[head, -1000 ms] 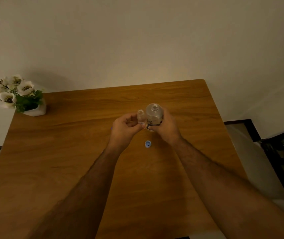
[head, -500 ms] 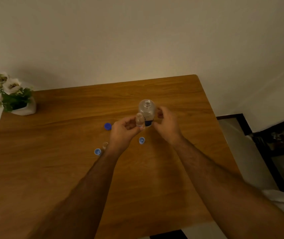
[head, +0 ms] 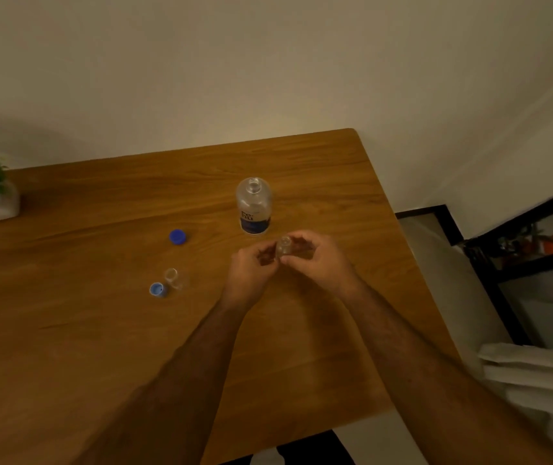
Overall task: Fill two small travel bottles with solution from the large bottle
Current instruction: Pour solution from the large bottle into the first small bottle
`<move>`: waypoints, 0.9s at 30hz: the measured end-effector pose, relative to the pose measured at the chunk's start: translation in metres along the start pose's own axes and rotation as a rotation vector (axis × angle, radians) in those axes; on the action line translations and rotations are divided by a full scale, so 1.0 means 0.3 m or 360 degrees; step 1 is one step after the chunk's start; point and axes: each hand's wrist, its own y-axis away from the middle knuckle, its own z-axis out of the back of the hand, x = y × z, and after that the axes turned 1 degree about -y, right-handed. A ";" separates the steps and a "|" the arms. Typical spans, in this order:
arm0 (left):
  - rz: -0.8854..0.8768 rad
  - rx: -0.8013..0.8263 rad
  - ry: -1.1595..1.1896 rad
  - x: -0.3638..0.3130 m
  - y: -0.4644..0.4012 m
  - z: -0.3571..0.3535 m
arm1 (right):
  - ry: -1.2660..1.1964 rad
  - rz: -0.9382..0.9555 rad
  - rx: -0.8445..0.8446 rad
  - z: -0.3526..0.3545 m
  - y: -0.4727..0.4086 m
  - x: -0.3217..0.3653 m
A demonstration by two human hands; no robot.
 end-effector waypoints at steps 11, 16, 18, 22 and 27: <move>-0.0136 -0.0134 -0.0328 0.036 -0.011 -0.086 | 0.0155 -0.0017 -0.0186 -0.029 0.015 -0.065; -0.0104 -0.0141 -0.0371 0.038 -0.025 -0.089 | 0.0235 -0.0008 -0.0207 -0.039 0.003 -0.072; -0.0093 -0.0133 -0.0355 0.039 -0.027 -0.087 | 0.0249 -0.0007 -0.0203 -0.042 -0.001 -0.073; -0.0086 -0.0120 -0.0355 0.037 -0.028 -0.085 | 0.0274 -0.0023 -0.0217 -0.044 -0.007 -0.074; -0.0070 -0.0080 -0.0403 0.036 -0.031 -0.081 | 0.0274 -0.0069 -0.0202 -0.041 -0.011 -0.077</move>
